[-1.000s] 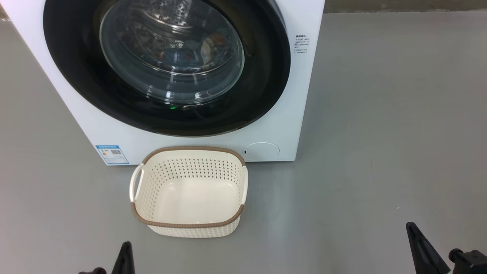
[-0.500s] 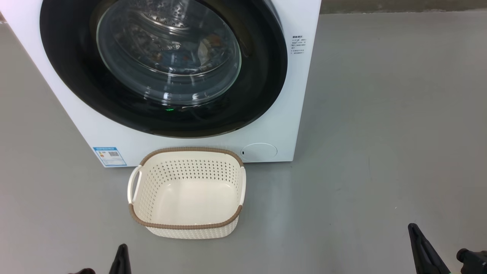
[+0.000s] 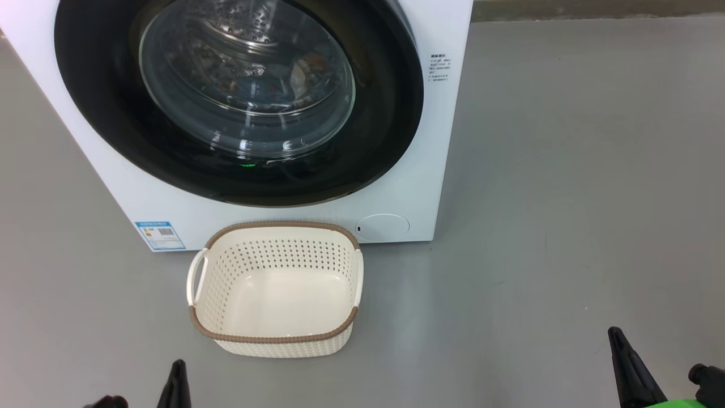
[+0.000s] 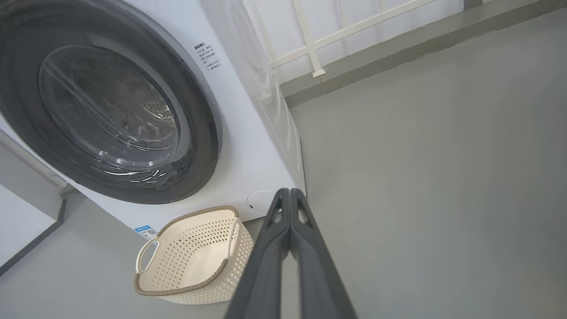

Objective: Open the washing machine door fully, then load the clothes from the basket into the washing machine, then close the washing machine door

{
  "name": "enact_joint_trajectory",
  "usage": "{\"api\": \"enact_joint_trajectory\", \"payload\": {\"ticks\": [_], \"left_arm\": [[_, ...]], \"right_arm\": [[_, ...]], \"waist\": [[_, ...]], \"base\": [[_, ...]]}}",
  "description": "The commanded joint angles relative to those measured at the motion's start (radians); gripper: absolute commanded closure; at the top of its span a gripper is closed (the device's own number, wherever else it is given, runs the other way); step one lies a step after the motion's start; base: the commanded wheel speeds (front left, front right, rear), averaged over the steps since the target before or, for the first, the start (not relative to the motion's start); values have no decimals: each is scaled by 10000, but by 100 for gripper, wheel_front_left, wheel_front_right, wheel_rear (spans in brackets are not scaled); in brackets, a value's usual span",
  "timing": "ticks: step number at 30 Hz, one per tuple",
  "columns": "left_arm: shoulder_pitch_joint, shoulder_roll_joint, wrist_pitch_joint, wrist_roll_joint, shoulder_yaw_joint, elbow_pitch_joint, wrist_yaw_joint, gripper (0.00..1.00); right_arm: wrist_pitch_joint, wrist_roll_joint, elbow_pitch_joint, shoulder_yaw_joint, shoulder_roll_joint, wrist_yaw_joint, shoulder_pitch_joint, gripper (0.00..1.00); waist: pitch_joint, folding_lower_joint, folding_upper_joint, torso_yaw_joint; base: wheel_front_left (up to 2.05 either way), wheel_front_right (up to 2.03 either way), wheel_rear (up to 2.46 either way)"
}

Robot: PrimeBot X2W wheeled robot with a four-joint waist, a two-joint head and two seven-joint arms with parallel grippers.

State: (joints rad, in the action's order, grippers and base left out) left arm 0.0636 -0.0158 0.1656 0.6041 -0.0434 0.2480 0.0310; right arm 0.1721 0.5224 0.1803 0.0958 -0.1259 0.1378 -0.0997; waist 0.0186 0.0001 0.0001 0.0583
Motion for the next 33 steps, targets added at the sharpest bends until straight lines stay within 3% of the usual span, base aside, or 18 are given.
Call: {"api": "enact_joint_trajectory", "payload": {"ticks": [1,33], "left_arm": [[-415,-115,-74,284,192,-192,64,100],[-866,-197,-1015,3666,670,-134,388,100]], "right_arm": [[-72,362,-188,-12,-83,-19,353,100],[-1001,4036,99,12,176,-37,946,100]], "waist": [[-3,-1,-1,-9],[-55,-1,-1,-208]], "base": [[0,0,0],[0,0,0]]}}
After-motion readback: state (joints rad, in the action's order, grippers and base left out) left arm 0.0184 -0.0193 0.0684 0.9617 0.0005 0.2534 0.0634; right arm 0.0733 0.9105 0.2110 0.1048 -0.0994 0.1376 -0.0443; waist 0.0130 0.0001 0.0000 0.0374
